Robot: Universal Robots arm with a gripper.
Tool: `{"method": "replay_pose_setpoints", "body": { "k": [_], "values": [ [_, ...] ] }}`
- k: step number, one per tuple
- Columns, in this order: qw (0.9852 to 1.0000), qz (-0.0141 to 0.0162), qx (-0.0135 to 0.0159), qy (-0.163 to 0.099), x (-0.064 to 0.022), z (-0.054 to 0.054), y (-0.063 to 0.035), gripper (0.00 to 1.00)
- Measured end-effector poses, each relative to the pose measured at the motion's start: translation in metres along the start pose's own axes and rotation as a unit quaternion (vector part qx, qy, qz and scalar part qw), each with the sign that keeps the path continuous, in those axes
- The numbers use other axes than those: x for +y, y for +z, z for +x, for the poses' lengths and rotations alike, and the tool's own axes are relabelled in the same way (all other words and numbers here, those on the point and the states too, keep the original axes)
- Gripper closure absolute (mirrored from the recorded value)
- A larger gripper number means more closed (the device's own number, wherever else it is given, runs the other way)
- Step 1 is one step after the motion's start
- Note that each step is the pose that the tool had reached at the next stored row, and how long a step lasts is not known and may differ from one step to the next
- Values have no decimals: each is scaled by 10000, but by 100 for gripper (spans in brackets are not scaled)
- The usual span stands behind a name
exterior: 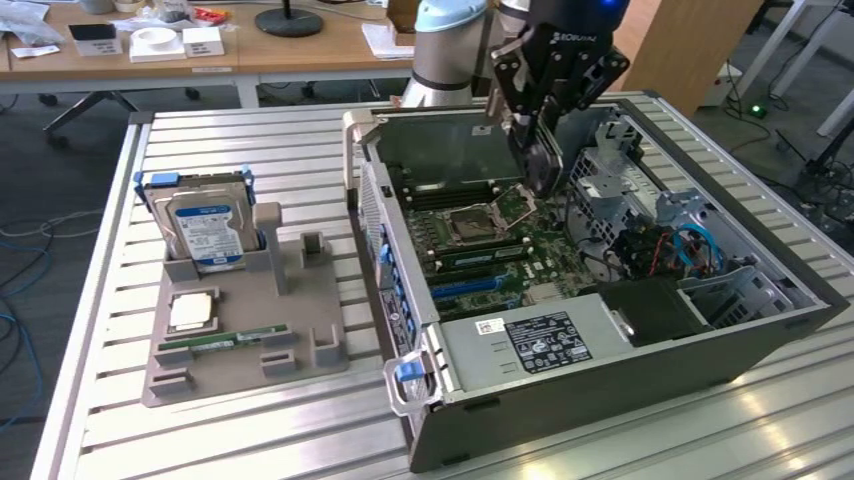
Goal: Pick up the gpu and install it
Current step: 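Pick up the gpu and move the gpu toward the slot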
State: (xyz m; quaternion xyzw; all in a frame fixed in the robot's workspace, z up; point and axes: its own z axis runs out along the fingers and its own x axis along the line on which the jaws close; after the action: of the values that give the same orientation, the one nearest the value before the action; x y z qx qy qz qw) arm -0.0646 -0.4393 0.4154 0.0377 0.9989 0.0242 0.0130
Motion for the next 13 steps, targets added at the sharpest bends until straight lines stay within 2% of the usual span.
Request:
{"method": "replay_pose_setpoints", "body": {
  "k": [13],
  "values": [
    [10000, -19, 1, 1, 45, -393, 13, 73]
  ]
}}
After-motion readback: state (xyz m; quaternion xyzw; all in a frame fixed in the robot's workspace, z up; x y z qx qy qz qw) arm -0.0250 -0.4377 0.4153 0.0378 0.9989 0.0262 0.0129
